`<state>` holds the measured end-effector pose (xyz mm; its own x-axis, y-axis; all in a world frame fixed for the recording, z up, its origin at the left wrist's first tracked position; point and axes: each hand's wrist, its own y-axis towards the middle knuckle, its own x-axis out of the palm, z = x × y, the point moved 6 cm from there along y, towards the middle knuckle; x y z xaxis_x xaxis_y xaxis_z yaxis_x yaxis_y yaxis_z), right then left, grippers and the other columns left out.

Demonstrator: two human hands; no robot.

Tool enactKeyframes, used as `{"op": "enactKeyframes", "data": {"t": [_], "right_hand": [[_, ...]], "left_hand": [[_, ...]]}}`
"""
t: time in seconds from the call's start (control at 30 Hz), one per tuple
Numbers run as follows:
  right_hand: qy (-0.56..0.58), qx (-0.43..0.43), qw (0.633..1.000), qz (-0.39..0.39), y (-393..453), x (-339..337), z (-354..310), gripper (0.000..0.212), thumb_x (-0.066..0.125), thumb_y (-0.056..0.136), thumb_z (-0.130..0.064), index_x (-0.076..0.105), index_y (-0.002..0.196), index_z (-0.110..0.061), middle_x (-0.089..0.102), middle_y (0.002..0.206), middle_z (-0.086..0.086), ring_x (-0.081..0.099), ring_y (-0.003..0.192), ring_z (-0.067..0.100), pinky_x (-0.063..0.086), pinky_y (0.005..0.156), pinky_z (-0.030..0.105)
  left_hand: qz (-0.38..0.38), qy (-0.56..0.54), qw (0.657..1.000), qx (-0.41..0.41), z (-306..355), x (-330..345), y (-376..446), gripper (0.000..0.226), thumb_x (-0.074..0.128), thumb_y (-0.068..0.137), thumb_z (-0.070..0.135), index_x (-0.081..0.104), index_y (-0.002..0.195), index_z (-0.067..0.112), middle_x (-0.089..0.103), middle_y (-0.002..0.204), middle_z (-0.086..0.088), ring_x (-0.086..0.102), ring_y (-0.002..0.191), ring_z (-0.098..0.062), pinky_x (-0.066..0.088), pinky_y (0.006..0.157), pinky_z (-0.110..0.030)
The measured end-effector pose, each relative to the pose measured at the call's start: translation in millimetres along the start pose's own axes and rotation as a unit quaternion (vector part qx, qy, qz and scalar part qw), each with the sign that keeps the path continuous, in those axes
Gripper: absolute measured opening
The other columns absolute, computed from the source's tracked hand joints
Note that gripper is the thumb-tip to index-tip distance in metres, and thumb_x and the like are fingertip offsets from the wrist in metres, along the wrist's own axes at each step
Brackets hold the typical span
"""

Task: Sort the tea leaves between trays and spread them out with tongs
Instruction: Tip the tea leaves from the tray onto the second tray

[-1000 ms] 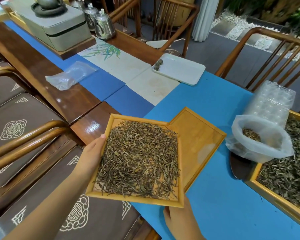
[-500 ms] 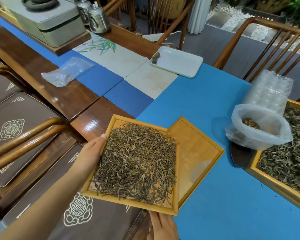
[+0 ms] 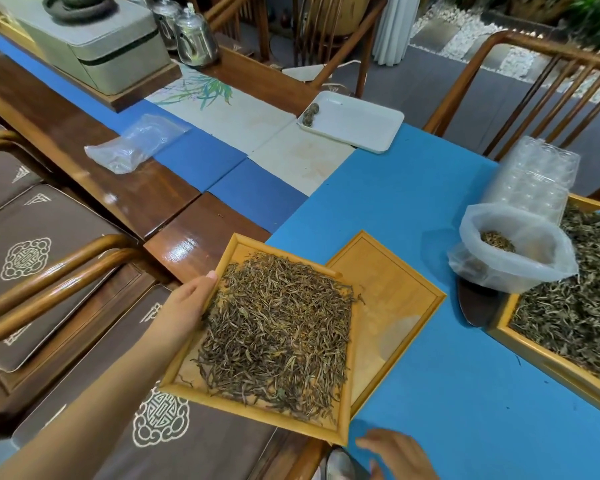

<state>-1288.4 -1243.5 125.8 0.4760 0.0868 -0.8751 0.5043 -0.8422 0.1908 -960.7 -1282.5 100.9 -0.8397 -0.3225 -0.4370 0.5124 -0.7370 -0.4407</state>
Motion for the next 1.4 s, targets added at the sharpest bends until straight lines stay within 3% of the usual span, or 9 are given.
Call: {"op": "enactKeyframes", "data": {"t": [0.03, 0.1, 0.27, 0.43, 0.57, 1.0, 1.2, 1.33, 1.4], "right_hand": [[0.063, 0.032, 0.994, -0.085, -2.1, 11.8, 12.7, 0.034, 0.069, 0.057, -0.016, 0.06, 0.077, -0.042, 0.054, 0.088, -0.017, 0.046, 0.092, -0.009, 0.018, 0.088, -0.003], [0.123, 0.095, 0.985, -0.068, 5.5, 10.3, 28.0, 0.05, 0.067, 0.069, -0.001, 0.056, 0.091, -0.045, 0.056, 0.096, -0.019, 0.049, 0.089, 0.001, 0.023, 0.086, -0.006], [0.195, 0.142, 0.968, -0.071, 28.2, 8.1, 45.9, 0.036, 0.048, 0.092, -0.016, 0.044, 0.117, -0.042, 0.04, 0.115, -0.034, 0.035, 0.11, -0.02, 0.022, 0.085, -0.007], [0.214, 0.118, 0.966, -0.079, 53.5, 16.2, 33.5, 0.038, 0.047, 0.092, -0.029, 0.035, 0.118, -0.054, 0.034, 0.121, -0.039, 0.027, 0.115, -0.024, 0.021, 0.092, -0.004], [0.219, 0.117, 0.964, -0.091, 73.7, 29.2, 35.1, 0.044, 0.05, 0.091, -0.034, 0.037, 0.133, -0.039, 0.038, 0.13, -0.024, 0.03, 0.125, -0.004, 0.025, 0.106, 0.018], [0.159, 0.083, 0.979, -0.094, 106.8, 49.2, 54.9, 0.029, 0.052, 0.092, -0.025, 0.057, 0.121, -0.029, 0.052, 0.125, -0.009, 0.039, 0.118, 0.009, 0.019, 0.091, 0.007], [0.165, 0.081, 0.98, -0.08, 112.0, 50.8, 57.4, 0.026, 0.05, 0.093, -0.021, 0.06, 0.118, -0.024, 0.059, 0.118, -0.004, 0.043, 0.107, 0.006, 0.025, 0.087, 0.011], [0.175, 0.1, 0.977, -0.061, 115.7, 52.4, 61.1, 0.025, 0.051, 0.093, -0.018, 0.061, 0.115, -0.021, 0.061, 0.114, -0.003, 0.045, 0.104, 0.006, 0.03, 0.085, 0.016], [0.176, 0.118, 0.976, -0.056, 118.5, 53.9, 66.4, 0.025, 0.05, 0.093, -0.017, 0.061, 0.116, -0.019, 0.061, 0.115, -0.001, 0.048, 0.105, 0.01, 0.034, 0.087, 0.021]], "left_hand": [[-0.001, 0.001, 1.0, 0.002, -0.2, 0.5, -0.7, 0.039, 0.039, 0.091, 0.057, 0.068, 0.092, 0.03, 0.068, 0.09, 0.007, 0.062, 0.086, -0.01, 0.038, 0.068, -0.026], [-0.012, 0.001, 1.0, 0.007, -0.5, 3.0, -2.1, 0.041, 0.038, 0.091, 0.056, 0.068, 0.092, 0.028, 0.07, 0.091, 0.005, 0.063, 0.085, -0.012, 0.042, 0.072, -0.029], [-0.027, 0.007, 1.0, 0.006, -2.8, 9.1, -3.7, 0.041, 0.038, 0.092, 0.055, 0.068, 0.092, 0.027, 0.069, 0.105, 0.0, 0.062, 0.098, -0.021, 0.043, 0.093, -0.041], [-0.027, 0.007, 1.0, 0.013, -7.5, 13.1, -5.1, 0.039, 0.039, 0.092, 0.055, 0.068, 0.088, 0.03, 0.066, 0.094, 0.009, 0.061, 0.09, -0.013, 0.042, 0.077, -0.03], [-0.023, 0.015, 1.0, 0.007, -12.4, 13.5, -3.6, 0.038, 0.04, 0.091, 0.055, 0.068, 0.085, 0.03, 0.066, 0.08, 0.009, 0.06, 0.075, -0.01, 0.042, 0.072, -0.032], [-0.031, 0.02, 0.999, 0.01, -10.2, 17.3, -15.3, 0.042, 0.039, 0.092, 0.053, 0.067, 0.091, 0.022, 0.07, 0.092, -0.004, 0.064, 0.083, -0.017, 0.042, 0.067, -0.026], [-0.018, 0.009, 1.0, 0.004, -10.3, 16.4, -19.4, 0.036, 0.039, 0.091, 0.055, 0.067, 0.084, 0.033, 0.069, 0.073, 0.022, 0.062, 0.06, 0.008, 0.038, 0.06, -0.023], [-0.015, 0.007, 1.0, -0.012, -15.1, 15.3, -16.8, 0.048, 0.04, 0.09, 0.056, 0.066, 0.092, 0.016, 0.072, 0.087, -0.002, 0.066, 0.071, -0.011, 0.042, 0.061, -0.025], [-0.015, 0.013, 1.0, -0.017, -17.2, 15.2, -16.9, 0.047, 0.04, 0.09, 0.056, 0.067, 0.09, 0.019, 0.072, 0.081, 0.003, 0.067, 0.068, -0.009, 0.041, 0.059, -0.024]]}}
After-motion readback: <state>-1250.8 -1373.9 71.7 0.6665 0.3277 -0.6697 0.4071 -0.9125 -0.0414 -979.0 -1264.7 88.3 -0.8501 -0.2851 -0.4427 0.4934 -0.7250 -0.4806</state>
